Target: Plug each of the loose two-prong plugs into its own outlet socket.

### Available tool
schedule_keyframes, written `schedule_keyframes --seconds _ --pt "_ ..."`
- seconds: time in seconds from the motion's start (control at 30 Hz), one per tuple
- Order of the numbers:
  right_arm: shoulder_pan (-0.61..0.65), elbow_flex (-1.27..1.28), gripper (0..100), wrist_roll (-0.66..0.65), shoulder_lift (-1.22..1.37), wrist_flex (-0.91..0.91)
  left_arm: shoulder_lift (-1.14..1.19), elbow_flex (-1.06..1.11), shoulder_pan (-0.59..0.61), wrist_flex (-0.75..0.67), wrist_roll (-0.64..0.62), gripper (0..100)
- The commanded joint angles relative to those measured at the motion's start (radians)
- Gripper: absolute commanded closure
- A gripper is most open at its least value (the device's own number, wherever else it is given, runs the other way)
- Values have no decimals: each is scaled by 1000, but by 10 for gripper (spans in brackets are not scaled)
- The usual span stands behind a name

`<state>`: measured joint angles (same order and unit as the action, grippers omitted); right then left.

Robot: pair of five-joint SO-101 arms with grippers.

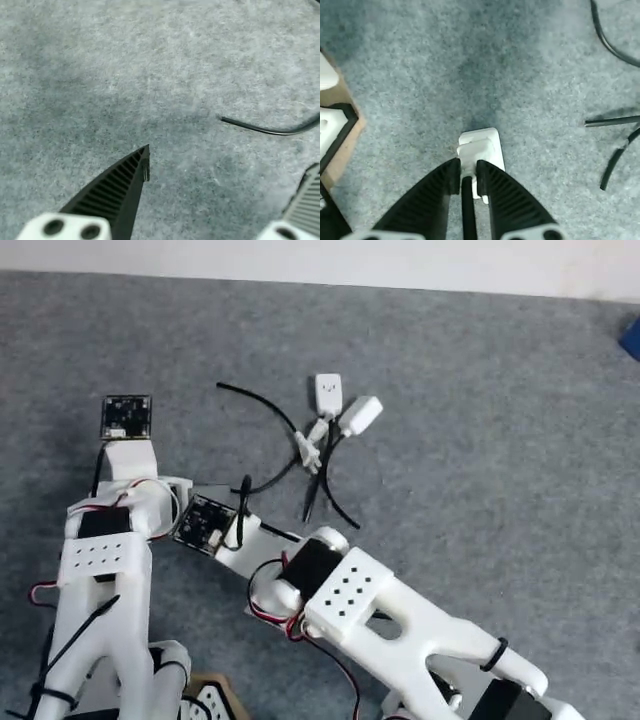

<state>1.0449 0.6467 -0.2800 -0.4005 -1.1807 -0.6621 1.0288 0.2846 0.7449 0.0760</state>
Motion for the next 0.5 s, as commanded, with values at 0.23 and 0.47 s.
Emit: schedule_keyframes --seconds 0.23,0.47 --pt "-16 41 992 3 8 64 -2 -41 18 -23 -14 557" --pt "-35 102 992 0 104 151 -4 -51 44 -23 -15 557"
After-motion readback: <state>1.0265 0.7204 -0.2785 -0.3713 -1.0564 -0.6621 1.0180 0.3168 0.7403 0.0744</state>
